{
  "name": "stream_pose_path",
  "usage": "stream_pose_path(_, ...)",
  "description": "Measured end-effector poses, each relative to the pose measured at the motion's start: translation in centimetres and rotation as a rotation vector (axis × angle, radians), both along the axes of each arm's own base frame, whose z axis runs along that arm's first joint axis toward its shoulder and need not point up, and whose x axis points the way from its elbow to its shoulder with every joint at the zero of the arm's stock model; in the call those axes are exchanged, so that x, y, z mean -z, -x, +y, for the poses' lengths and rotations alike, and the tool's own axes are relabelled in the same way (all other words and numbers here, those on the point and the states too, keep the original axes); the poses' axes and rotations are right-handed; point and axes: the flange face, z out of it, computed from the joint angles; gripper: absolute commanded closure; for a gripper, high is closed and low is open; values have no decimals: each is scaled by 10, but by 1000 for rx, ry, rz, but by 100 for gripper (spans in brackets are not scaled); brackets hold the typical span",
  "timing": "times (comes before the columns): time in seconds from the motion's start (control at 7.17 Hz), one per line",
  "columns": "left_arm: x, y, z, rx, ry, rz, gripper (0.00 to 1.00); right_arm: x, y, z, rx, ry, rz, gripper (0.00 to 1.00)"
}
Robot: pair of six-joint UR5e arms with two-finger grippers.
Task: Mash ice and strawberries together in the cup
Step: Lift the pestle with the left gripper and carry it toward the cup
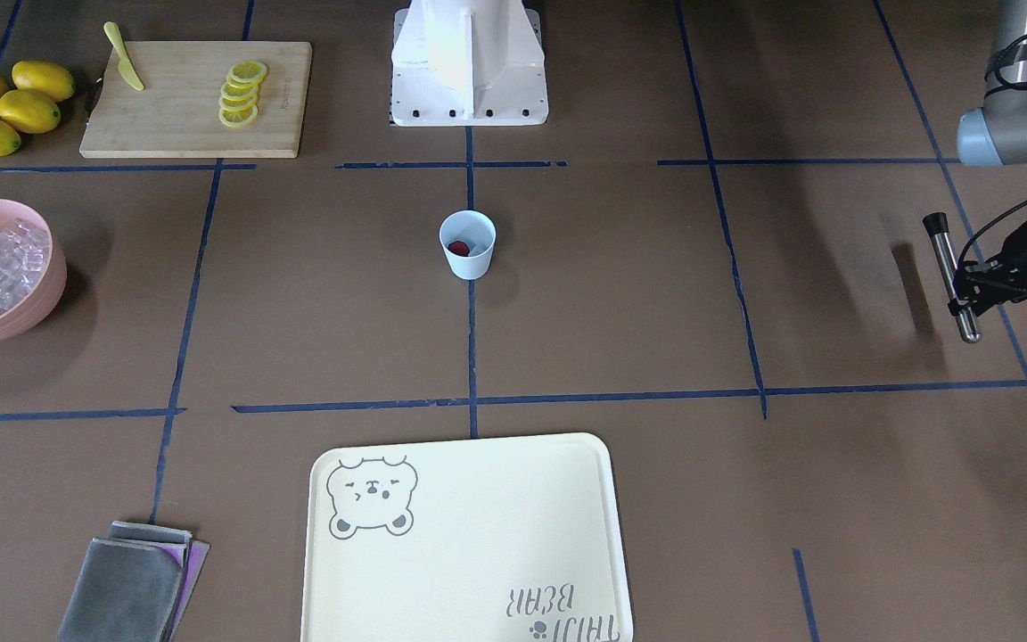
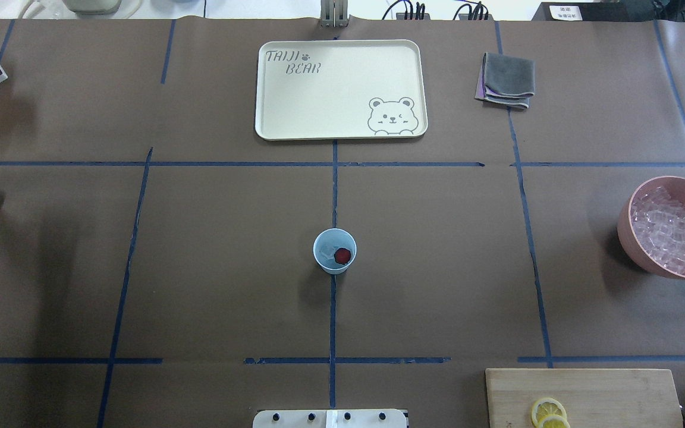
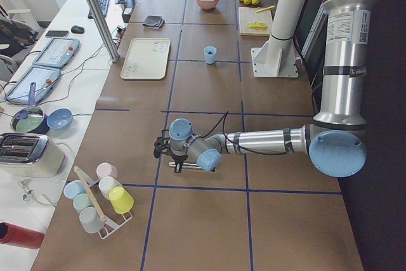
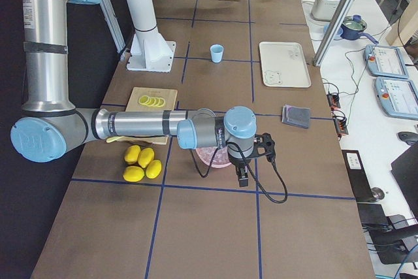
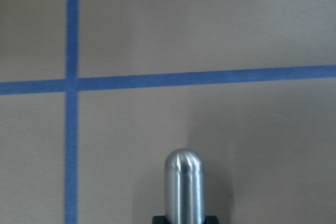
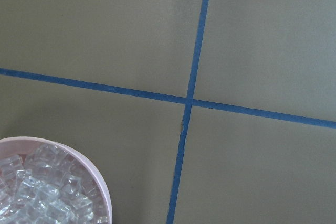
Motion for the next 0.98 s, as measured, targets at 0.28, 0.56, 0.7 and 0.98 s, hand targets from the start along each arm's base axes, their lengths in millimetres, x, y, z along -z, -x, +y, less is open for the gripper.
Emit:
stream_pose_path(0.28,77,24,-9,36,-135,65,100,2,0,0,-1,-2,-1,0)
stream_pose_path(0.56,161,34,-21,83,-304,93,100,5,0,-1,-1,-9,-1,0)
stream_pose_path(0.7,195,39,-19,117,-380,94,100,9,0,-1,-2,-17,-1,0)
stream_pose_path(0.98,258,42,-7,187,-472,163,100,17,0,3,-3,-29,-2,0)
